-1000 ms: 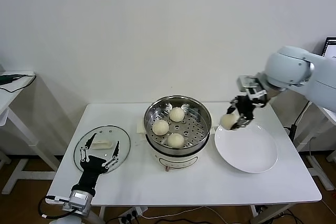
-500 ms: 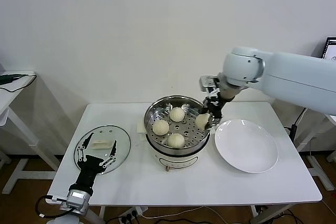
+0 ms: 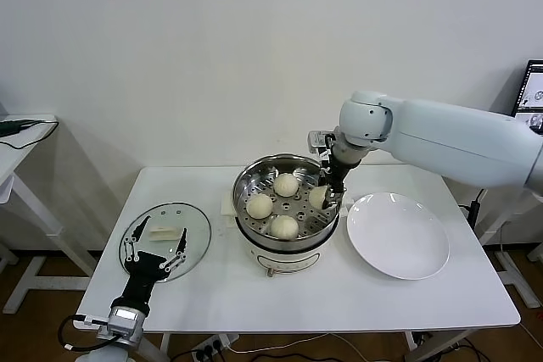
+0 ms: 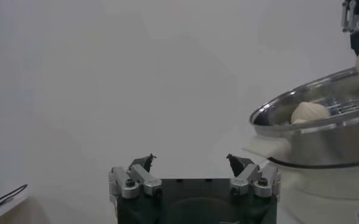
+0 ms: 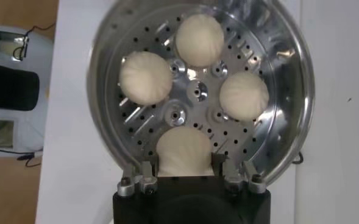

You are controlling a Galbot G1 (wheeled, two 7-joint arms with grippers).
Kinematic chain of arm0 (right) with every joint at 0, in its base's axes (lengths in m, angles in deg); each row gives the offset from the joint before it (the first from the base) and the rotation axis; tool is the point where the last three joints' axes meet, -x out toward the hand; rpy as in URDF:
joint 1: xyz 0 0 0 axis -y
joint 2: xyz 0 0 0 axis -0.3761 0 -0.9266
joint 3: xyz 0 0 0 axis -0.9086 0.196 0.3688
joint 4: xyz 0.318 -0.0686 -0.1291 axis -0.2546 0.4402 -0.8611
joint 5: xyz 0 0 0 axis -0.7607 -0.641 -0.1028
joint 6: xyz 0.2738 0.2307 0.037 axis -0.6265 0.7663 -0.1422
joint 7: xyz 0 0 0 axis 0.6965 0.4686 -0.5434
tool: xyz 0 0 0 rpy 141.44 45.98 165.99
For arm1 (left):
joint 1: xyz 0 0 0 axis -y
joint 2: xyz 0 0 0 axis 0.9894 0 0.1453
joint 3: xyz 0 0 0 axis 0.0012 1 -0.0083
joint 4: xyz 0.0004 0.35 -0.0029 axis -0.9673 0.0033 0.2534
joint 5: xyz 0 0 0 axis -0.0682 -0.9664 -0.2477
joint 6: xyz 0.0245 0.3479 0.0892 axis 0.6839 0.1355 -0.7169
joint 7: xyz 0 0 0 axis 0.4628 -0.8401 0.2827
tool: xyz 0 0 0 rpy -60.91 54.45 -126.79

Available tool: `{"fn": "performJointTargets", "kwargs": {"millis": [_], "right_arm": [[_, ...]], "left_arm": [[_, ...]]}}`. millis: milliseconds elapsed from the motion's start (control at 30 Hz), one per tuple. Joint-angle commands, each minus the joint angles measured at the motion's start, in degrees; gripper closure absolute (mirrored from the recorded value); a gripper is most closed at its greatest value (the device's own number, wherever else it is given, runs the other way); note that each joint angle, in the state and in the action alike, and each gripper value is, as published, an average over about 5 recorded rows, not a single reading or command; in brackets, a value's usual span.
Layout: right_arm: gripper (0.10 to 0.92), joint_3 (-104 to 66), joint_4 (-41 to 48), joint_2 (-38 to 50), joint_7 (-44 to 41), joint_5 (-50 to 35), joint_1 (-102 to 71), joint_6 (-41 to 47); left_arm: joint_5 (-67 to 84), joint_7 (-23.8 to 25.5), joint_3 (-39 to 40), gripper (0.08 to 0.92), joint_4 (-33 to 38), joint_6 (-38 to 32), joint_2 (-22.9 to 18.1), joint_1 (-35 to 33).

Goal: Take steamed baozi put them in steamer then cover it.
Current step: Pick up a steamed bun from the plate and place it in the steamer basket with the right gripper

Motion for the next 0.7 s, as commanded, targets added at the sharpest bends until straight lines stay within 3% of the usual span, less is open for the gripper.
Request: {"fn": "performJointTargets", "kwargs": {"millis": [33,567,700], "right_arm": [[0.423,-1.98,4.41,-2.27,0.11,3.11,-4.87,0.12],[0.422,-3.57,5.55,-3.90,-0.26,4.23,-7.57,-0.08],[0.381,-3.76,5.31,-3.50,-0.26,4.45,-7.32,-0.29]], "left_arm": [[0.02,0.03,-0.11,0.177,-0.24,-0.06,0.01,-0.05],[0.02,0.04,-0.31,0.177,-1.25,-0.32,-0.13,0.29],[-0.02,0.06,-0.10,0.177,-1.46,-0.30,-0.20,0.42]]}}
